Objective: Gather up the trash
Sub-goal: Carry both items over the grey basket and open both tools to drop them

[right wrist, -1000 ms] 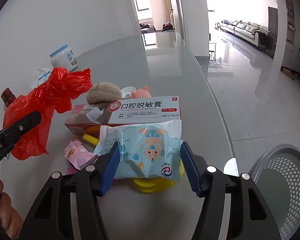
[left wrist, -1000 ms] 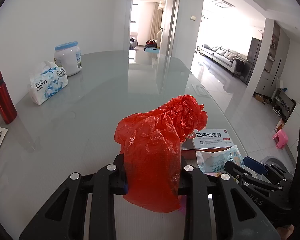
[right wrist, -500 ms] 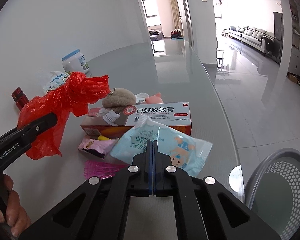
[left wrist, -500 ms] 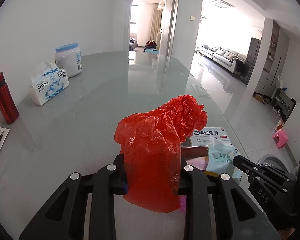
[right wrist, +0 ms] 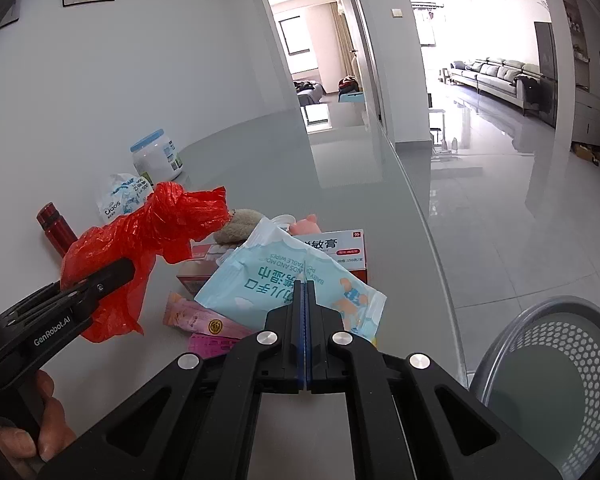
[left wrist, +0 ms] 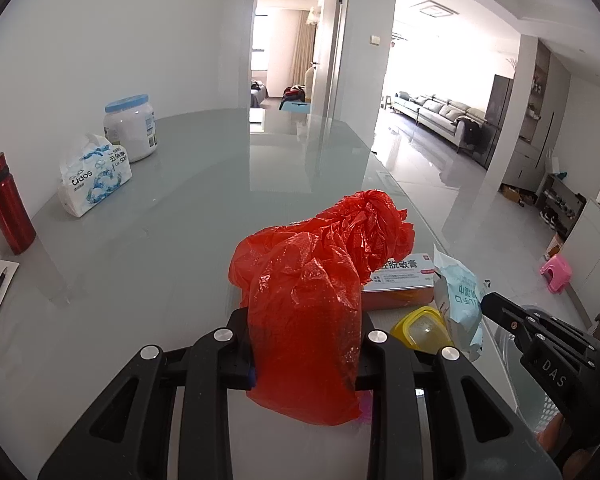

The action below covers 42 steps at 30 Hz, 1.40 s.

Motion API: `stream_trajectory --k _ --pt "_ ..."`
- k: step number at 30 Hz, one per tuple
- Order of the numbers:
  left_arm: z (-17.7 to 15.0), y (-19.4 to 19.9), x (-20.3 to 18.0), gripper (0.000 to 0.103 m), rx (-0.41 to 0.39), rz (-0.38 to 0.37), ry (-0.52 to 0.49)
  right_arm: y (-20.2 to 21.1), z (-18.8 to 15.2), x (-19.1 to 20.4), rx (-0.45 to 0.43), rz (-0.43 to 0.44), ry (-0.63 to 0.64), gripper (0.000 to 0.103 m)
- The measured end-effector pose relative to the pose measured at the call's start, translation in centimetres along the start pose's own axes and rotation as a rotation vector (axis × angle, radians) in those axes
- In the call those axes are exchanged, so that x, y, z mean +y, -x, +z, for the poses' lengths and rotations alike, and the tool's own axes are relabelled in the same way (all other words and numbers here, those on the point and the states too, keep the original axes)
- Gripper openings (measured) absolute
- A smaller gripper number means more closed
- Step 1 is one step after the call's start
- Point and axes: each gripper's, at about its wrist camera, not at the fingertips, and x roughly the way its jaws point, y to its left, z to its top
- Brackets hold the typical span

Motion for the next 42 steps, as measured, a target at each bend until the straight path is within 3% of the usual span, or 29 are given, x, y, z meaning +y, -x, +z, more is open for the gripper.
stream_trajectory --k 12,26,32,42 --pt "-0.7 0.8 -6.3 0.028 0.018 -0.125 -0.095 5.3 -1.4 -5.4 -0.041 -0.086 -0.088 0.0" --pt "-4.3 0.1 -19.9 0.028 0.131 -0.373 -0.292 13.1 -6.6 -17.3 -0.061 -0.29 -0.281 0.0" --pt "-6.9 -1.6 -24.7 0.028 0.204 -0.419 -0.373 14.4 -9.9 -21.0 -0.021 -0.349 -0.351 0.0" --pt "-9.3 -3.9 -28.4 0.029 0.279 -0.425 -0.44 13.7 -12.7 -23.4 0.034 -0.342 -0.413 0.0"
